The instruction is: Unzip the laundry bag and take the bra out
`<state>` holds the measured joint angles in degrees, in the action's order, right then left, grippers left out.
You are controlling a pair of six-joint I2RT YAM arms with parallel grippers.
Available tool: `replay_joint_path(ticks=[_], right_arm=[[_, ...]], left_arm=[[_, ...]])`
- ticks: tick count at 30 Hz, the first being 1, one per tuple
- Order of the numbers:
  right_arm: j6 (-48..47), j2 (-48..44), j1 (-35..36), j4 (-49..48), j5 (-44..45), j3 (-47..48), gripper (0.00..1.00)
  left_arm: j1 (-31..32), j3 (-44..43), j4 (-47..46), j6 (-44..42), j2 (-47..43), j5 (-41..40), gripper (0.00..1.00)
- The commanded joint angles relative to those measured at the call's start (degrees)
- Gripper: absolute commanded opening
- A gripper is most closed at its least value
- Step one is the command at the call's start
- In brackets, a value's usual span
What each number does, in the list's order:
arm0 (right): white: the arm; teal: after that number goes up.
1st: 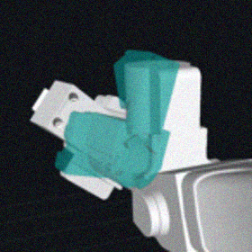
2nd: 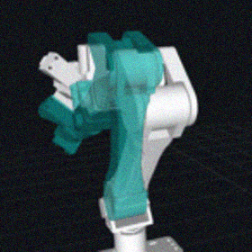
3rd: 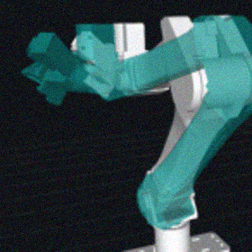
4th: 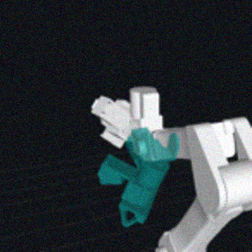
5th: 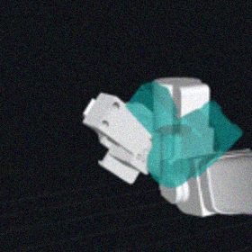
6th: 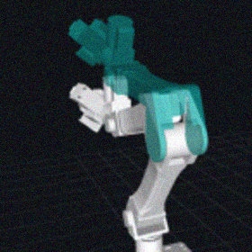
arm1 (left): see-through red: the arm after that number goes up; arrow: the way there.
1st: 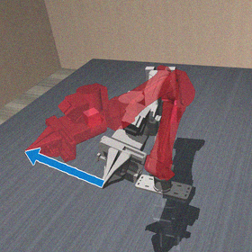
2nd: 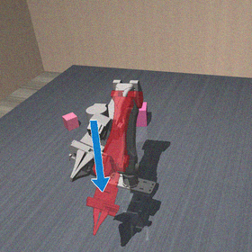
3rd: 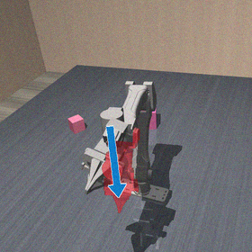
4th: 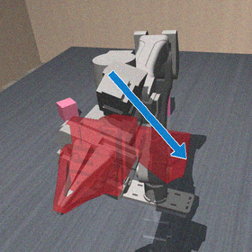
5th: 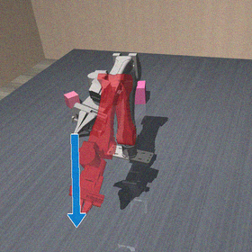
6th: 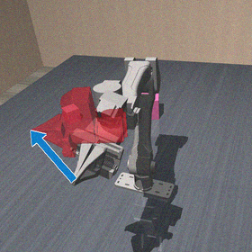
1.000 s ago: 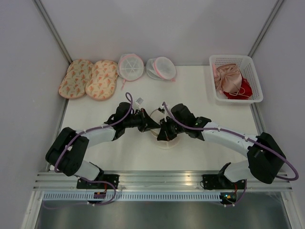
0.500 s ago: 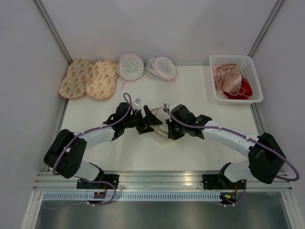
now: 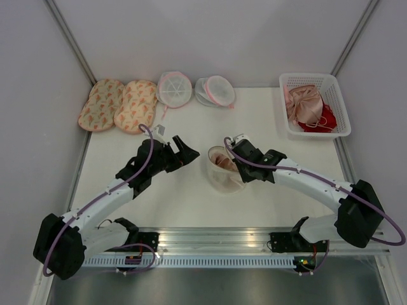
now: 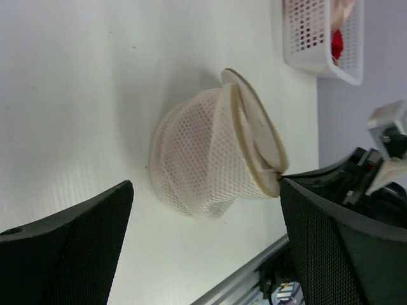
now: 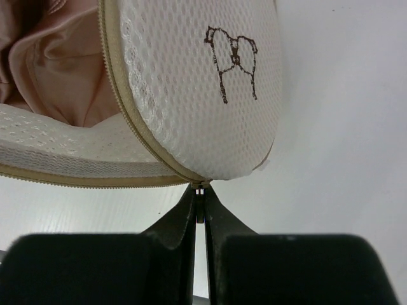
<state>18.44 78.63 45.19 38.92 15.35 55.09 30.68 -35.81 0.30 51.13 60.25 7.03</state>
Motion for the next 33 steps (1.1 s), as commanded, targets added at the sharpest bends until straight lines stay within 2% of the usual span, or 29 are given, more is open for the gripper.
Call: replay_joint_path(ticks=[1, 7, 13, 22, 26, 30, 33], right_arm=[[0.11, -2.87, -0.01, 2.83, 3.98, 1.16, 0.09], [0.11, -3.31, -0.01, 2.92, 3.46, 0.28, 0.04], [-0.07, -4.19, -0.01, 1.87, 1.96, -0.86, 0.03], [-0.16, -4.19, -0.01, 1.34, 1.87, -1.39, 0.03], [-0.24, -3.75, -0.01, 1.16, 1.7, -1.3, 0.03], [-0.16, -3.57, -0.01, 1.16, 1.43, -1.3, 0.02], [-0.16, -3.83, -0.01, 1.34, 1.87, -1.3, 0.01]], left_arm=[[-0.09, 0.83, 1.04, -4.89, 1.44, -3.6, 1.0], [-0.09, -7.67, -2.29, -7.89, 14.53, 4.48, 1.0], [-0.09, -7.52, -10.83, -5.69, 15.78, 6.77, 1.0], [0.0, -8.74, -14.44, -5.96, 19.2, 9.39, 1.0], [0.79, -14.36, -12.34, -9.46, 24.99, 14.4, 1.0], [4.3, -22.26, -9.01, -15.88, 31.58, 18.9, 0.98], [6.41, -26.13, -3.76, -21.5, 33.87, 18.73, 0.84]])
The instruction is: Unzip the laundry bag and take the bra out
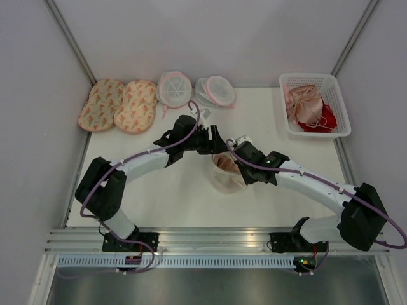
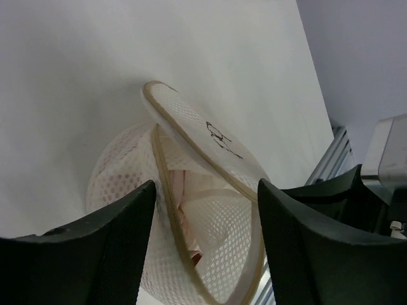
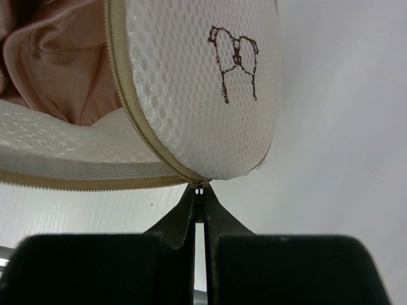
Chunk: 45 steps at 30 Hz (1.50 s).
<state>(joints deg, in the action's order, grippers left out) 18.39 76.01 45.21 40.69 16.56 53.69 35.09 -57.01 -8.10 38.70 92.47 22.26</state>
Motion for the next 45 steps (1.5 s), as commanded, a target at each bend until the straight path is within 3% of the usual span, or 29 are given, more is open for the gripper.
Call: replay_joint_path(ticks=[1, 4, 8, 15, 16, 18, 20, 21, 22, 23, 24, 29, 31, 35, 45], right_arm=[[-0.2, -1.3, -0.04, -0.52, 0.67, 0.1, 0.01], [0.15, -1.48, -0.04, -0.61, 1.02, 0.1, 0.01], [0.07, -1.3, -0.04, -0.7, 1.2, 0.01, 0.01], [0.33, -1.04, -0.04, -0.61, 1.55, 0.36, 0.01], [0.33, -1.04, -0.04, -0.61, 1.72, 0.36, 0.01], [0.94, -1.04, -0.04, -0.43, 2.43, 0.19, 0.01], [2.08, -0.95, -0.04, 0.26, 5.92, 0.19, 0.03], [2.96, -0.86, -0.04, 0.79, 8.21, 0.36, 0.11], [5.75, -0.86, 0.05, 1.41, 10.23, 0.71, 0.59], [6.65, -1.47, -0.03, 1.85, 12.25, 0.71, 0.83], [7.27, -2.35, 0.05, 1.33, 12.27, 0.63, 0.98], [6.4, -14.28, 1.11, -5.69, 6.22, 0.18, 0.98], [5.52, -14.75, 1.19, -6.5, 3.49, 1.58, 0.98], [3.84, -7.92, 1.19, -6.58, 2.6, 4.22, 0.98], [2.62, 1.77, 3.12, -11.16, 1.02, 11.52, 0.98]], left_arm=[[2.35, -5.99, 6.76, -10.56, 2.19, 2.79, 0.65], [4.1, -10.39, 18.35, -16.71, 4.03, -4.46, 0.35], [5.25, -10.32, 23.39, -20.85, 3.43, -12.58, 0.34], [5.25, -8.82, 23.74, -21.38, 2.81, -13.3, 0.32], [5.25, -8.82, 23.74, -21.38, 2.81, -13.3, 0.26], [5.25, -8.55, 23.57, -21.04, 2.28, -13.91, 0.02], [5.25, -7.42, 22.87, -20.16, 0.01, -14.35, 0.02], [5.34, -6.71, 21.73, -19.72, -1.14, -14.87, 0.02], [5.34, -6.1, 21.11, -18.58, -2.37, -15.05, 0.02], [5.34, -4.87, 20.06, -18.14, -4.9, -15.05, 0.02], [5.43, -4.43, 19.88, -17.7, -5.88, -15.05, 0.02], [5.51, -2.14, 19.88, -16.11, -8.44, -13.13, 0.02], [5.51, -1.18, 19.0, -14.71, -8.7, -11.46, 0.02], [6.56, 2.16, 17.5, -11.37, -10.98, -9.43, 0.02], [10.96, 7.97, 17.24, -4.16, -23.2, -16.98, 0.02]])
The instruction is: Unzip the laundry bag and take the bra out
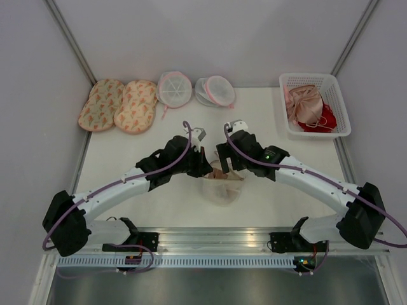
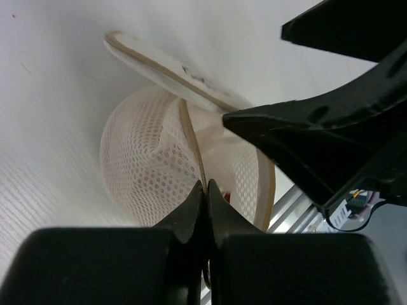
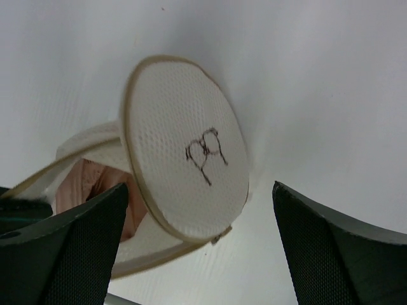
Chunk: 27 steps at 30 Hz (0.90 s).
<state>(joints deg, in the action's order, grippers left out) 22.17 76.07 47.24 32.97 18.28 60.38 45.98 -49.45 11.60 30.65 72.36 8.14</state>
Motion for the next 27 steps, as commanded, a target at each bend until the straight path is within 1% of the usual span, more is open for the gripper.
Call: replay_joint_path(ticks=[1, 5, 8, 9, 10, 11, 12, 13, 14, 15, 18, 22, 24, 25, 27], right_arm=[[-1.34, 2.49, 1.44, -3.53, -0.71, 5.88, 0.98], [-1.69, 6.45, 3.55, -3.53, -0.88, 7.56, 0.98], [-0.91, 8.91, 3.82, -2.21, 1.31, 7.91, 0.98], [-0.3, 9.44, 3.82, -1.43, 4.36, 8.0, 0.95], [0.23, 10.4, 3.82, 0.32, 6.05, 8.35, 0.9], [1.46, 10.76, 3.82, 1.04, 7.54, 8.44, 0.76], [1.99, 11.02, 3.82, 1.83, 9.73, 8.53, 0.65], [2.52, 11.2, 3.91, 3.14, 11.06, 8.53, 0.48], [3.92, 11.03, 3.82, 3.76, 11.86, 8.53, 0.13], [4.54, 10.85, 3.82, 4.46, 12.56, 8.44, 0.01], [7.35, 8.84, 3.82, 7.19, 15.2, 7.74, 0.01], [10.43, 2.08, 3.82, 9.48, 17.49, 5.19, 0.01], [12.79, -0.56, 3.82, 10.44, 19.15, 3.35, 0.17], [13.5, -3.19, 3.91, 10.79, 19.51, 2.64, 0.22], [14.65, -6.71, 3.73, 11.24, 20.04, 0.28, 0.23]], left_arm=[[0.08, 0.41, -2.28, 3.89, -3.27, -2.87, 0.02], [0.08, 0.23, -2.19, 3.89, -3.19, -2.17, 0.02], [-0.01, 0.5, -2.1, 4.06, -3.98, -2.34, 0.02], [0.08, 0.58, -1.93, 4.06, -4.85, -2.69, 0.02], [0.08, 0.67, -1.58, 4.06, -5.21, -3.04, 0.02], [0.08, 0.67, -1.23, 4.06, -5.64, -4.09, 0.02], [0.08, 0.76, -0.53, 3.98, -6.43, -4.71, 0.02], [-0.01, 0.76, -0.26, 3.97, -6.7, -5.24, 0.02], [-0.1, 0.85, 0.18, 3.97, -7.14, -6.46, 0.02], [-0.01, 0.85, 0.7, 4.06, -7.49, -7.17, 0.02], [-0.1, 1.02, 2.38, 4.67, -8.72, -11.12, 0.02], [-0.45, 1.55, 3.87, 6.43, -8.9, -15.34, 0.02], [-0.8, 2.25, 3.87, 7.75, -8.81, -17.19, 0.02], [-0.89, 2.43, 3.79, 8.1, -8.64, -17.72, 0.02], [-1.32, 2.78, 3.87, 8.98, -8.29, -18.6, 0.02]])
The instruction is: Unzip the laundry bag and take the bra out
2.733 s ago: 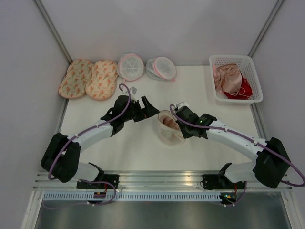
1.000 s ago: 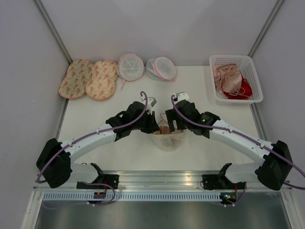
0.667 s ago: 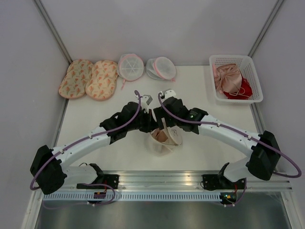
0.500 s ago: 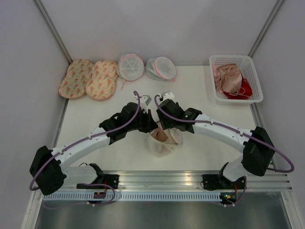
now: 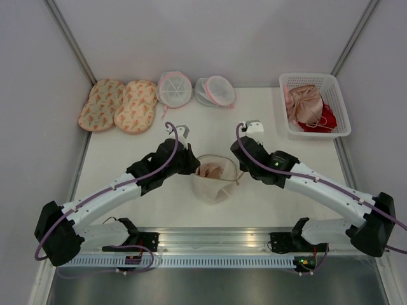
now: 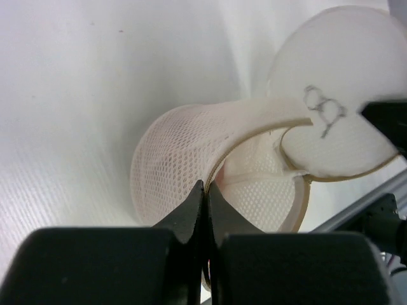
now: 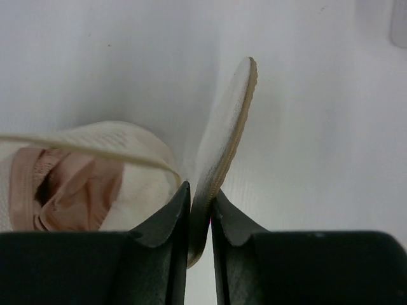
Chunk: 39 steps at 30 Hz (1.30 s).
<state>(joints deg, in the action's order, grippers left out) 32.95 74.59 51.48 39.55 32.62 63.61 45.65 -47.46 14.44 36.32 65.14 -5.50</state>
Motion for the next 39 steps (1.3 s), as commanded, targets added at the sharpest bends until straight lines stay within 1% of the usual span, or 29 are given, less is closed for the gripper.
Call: replay_joint_path(ticks=[1, 3, 4, 5, 6, 8, 10, 11, 12, 14, 16, 17, 18, 20, 21, 22, 23, 24, 26, 27, 28, 32, 34, 39], right_arm=[[4.83, -6.29, -0.42, 4.66, 5.52, -3.67, 0.23], [5.63, -8.3, -0.42, 5.62, 5.0, -5.33, 0.22], [6.33, -8.75, -0.42, 6.23, 5.26, -5.6, 0.19], [6.77, -9.02, -0.51, 6.76, 5.78, -5.95, 0.13], [7.13, -9.37, -0.51, 8.16, 6.74, -6.48, 0.11], [8.96, -9.46, -0.42, 10.45, 7.98, -6.4, 0.1], [9.67, -10.42, -0.42, 12.3, 7.11, -6.92, 0.11], [10.37, -11.04, -0.42, 12.57, 6.41, -7.27, 0.22], [11.34, -12.61, -0.42, 14.14, 6.05, -7.8, 0.37], [13.79, -14.37, 0.02, 15.73, 6.05, -8.42, 0.51], [14.42, -17.8, 0.89, 17.05, 5.35, -9.21, 0.74], [14.6, -19.03, 1.33, 16.88, 5.0, -9.47, 0.89], [13.9, -21.56, 1.77, 15.22, 4.3, -9.82, 0.98], [11.8, -24.04, 2.3, 11.8, 0.62, -10.87, 0.98], [8.83, -25.7, 2.31, 6.3, -1.4, -11.58, 0.98], [7.75, -26.07, 2.22, 3.46, -3.16, -12.28, 0.98], [6.87, -25.9, 2.22, 0.82, -7.01, -13.42, 0.98], [5.04, -24.59, 2.22, -4.52, -8.79, -14.13, 0.98], [4.14, -22.22, 2.22, -9.12, -13.17, -15.18, 0.98], [3.88, -19.85, 2.3, -13.66, -14.5, -15.62, 0.98], [3.88, -18.79, 2.22, -16.06, -16.26, -16.15, 0.97], [4.23, -12.65, 2.3, -29.93, -21.71, -18.0, 0.86], [4.75, -10.44, 2.22, -33.73, -23.91, -18.17, 0.83], [6.86, -3.05, 2.31, -42.53, -26.55, -17.47, 0.8]], left_arm=[[-1.09, 0.88, 1.03, 3.58, -0.99, -5.22, 0.02], [-1.44, 0.97, 0.94, 3.94, -0.55, -5.67, 0.02], [-1.53, 0.97, 0.94, 4.03, -0.37, -5.75, 0.02], [-1.61, 0.88, 0.94, 4.2, -0.37, -5.75, 0.02], [-1.79, 0.97, 1.03, 4.29, -0.46, -5.84, 0.02], [-1.97, 0.97, 1.12, 4.81, -0.89, -6.54, 0.02], [-2.14, 1.32, 1.38, 5.34, -2.03, -7.24, 0.02], [-2.23, 1.49, 1.73, 6.04, -2.56, -8.12, 0.02], [-2.32, 1.76, 1.65, 6.31, -3.44, -8.39, 0.02], [-2.32, 2.11, 1.65, 7.27, -4.41, -9.09, 0.02], [-2.23, 2.29, 1.65, 7.54, -4.94, -9.09, 0.02], [-2.23, 2.29, 1.65, 7.63, -4.85, -8.57, 0.02], [-2.23, 2.11, 1.47, 7.63, -4.59, -8.22, 0.02], [-2.23, 2.11, 1.03, 7.63, -3.89, -6.99, 0.02], [-2.23, 2.11, 0.77, 7.72, -3.71, -6.64, 0.02], [-2.23, 2.11, 0.59, 7.8, -3.54, -5.67, 0.02], [-2.23, 2.28, 0.16, 7.98, -3.36, -4.97, 0.02], [-2.32, 2.46, -0.19, 8.16, -3.36, -4.44, 0.02], [-2.23, 2.99, -0.64, 8.51, -3.44, -3.03, 0.02], [-2.23, 3.25, -0.72, 8.68, -3.53, -2.85, 0.02], [-2.23, 3.51, -0.81, 9.03, -3.71, -2.24, 0.02], [-2.23, 5.44, -1.08, 9.74, -4.41, -0.75, 0.02], [-2.23, 6.24, -0.99, 10.09, -4.94, -0.57, 0.02], [-2.23, 8.61, -0.46, 11.41, -7.66, -0.92, 0.02]])
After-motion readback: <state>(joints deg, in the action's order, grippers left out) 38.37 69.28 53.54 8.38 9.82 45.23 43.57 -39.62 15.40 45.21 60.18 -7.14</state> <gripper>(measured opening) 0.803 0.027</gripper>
